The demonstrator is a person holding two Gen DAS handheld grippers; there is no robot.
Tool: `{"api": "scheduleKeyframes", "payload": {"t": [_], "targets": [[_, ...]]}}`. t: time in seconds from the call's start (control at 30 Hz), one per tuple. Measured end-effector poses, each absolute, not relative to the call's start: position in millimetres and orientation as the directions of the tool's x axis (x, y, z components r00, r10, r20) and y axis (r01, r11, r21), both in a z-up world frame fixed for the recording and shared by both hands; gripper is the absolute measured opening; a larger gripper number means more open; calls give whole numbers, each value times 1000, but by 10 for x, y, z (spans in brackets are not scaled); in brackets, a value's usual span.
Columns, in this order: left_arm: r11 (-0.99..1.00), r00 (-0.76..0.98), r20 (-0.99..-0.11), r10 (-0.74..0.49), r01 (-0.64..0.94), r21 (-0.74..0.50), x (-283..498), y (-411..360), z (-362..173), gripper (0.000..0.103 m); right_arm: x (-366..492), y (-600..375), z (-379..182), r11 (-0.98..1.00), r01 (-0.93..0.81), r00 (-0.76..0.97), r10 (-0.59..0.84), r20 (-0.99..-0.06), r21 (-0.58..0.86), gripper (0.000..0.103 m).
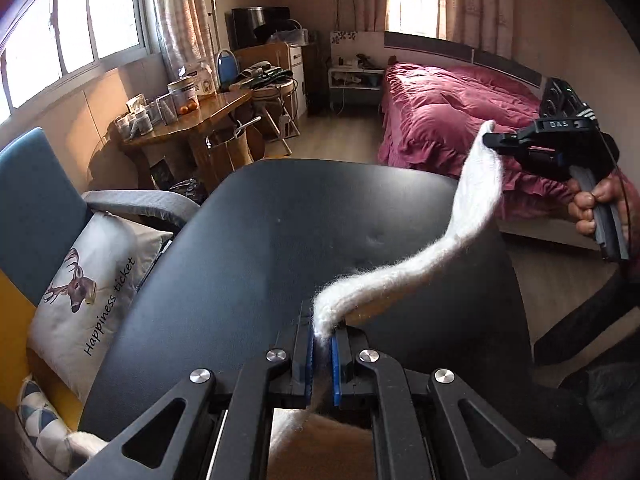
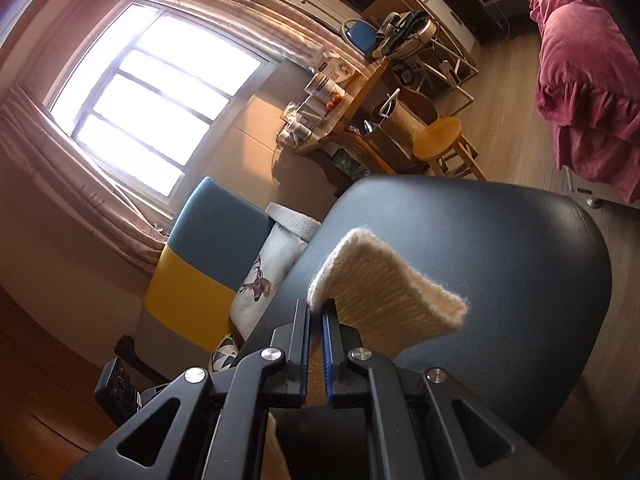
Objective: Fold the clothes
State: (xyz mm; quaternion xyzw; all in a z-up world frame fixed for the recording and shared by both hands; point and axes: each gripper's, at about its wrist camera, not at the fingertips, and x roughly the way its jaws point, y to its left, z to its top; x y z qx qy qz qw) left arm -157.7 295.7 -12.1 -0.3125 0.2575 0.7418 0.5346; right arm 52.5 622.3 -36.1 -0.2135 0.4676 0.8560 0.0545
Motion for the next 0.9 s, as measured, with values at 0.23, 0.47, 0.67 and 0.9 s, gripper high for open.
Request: {"api": "scheduleKeyframes", "payload": {"t": [0.23, 0.47, 0.67, 0.9], "targets": [[-412, -250, -834, 492, -911, 31, -2276, 3561, -701, 7, -32, 6620, -804, -440, -450, -831, -112, -545, 777, 7], [-416, -258, -844, 470, -908, 46, -2431, 3635, -835, 8, -348, 6881, -755, -462, -449, -838, -80, -540, 765, 7], [-487, -246, -870, 427, -873, 8, -2725, 3705, -902, 10, -454, 6962, -627, -559, -516, -771, -27, -636, 649, 23], [-582, -280, -787, 549, -804, -120, -2795, 3078, -476, 24, -937, 6401, -834, -818, -459, -625, 18, -780, 349, 28]]}}
